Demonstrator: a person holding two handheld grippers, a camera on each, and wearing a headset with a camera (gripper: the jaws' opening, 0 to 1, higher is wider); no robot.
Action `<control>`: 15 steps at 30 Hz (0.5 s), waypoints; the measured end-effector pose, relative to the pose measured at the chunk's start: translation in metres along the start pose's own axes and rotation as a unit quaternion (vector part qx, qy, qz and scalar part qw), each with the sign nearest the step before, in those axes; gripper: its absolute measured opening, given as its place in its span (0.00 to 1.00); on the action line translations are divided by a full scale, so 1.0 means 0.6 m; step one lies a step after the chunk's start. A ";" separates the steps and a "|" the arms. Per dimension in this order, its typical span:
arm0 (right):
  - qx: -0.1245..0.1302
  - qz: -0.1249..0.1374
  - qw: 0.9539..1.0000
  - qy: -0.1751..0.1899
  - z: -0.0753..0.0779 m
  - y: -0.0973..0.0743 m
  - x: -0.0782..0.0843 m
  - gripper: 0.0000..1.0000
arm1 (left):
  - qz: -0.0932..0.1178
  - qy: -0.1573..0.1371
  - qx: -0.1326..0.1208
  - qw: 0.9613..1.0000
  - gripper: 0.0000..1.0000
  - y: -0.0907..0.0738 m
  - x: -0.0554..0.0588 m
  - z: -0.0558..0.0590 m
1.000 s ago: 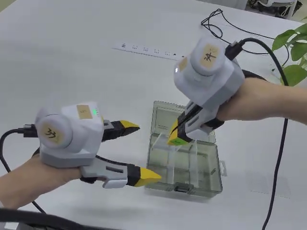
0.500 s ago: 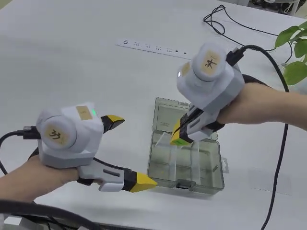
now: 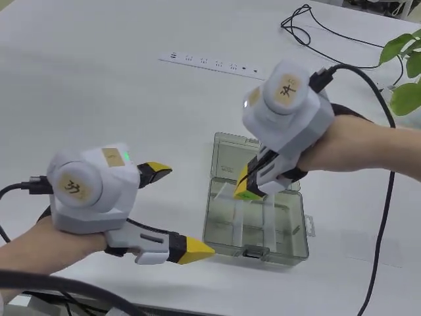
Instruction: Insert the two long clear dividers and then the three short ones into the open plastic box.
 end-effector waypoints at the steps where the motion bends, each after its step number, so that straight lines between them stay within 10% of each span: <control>1: 0.002 0.001 1.000 -0.001 0.001 0.001 0.000 0.02 | 0.000 -0.001 0.000 1.000 0.92 0.000 0.000 0.000; 15: 0.016 -0.009 1.000 -0.019 -0.009 0.023 -0.006 0.02 | 0.001 -0.004 0.003 1.000 0.89 0.002 0.001 0.007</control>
Point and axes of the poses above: the centre of the closed fingertips' face, and the gripper's own axes: y roughly forward along the fingers, z roughly to its right, x roughly out of its underside, the point moved 4 cm from there along -y, roughly backward along the fingers, and after that the axes turned 6 degrees about -z, right-handed, at the moved point
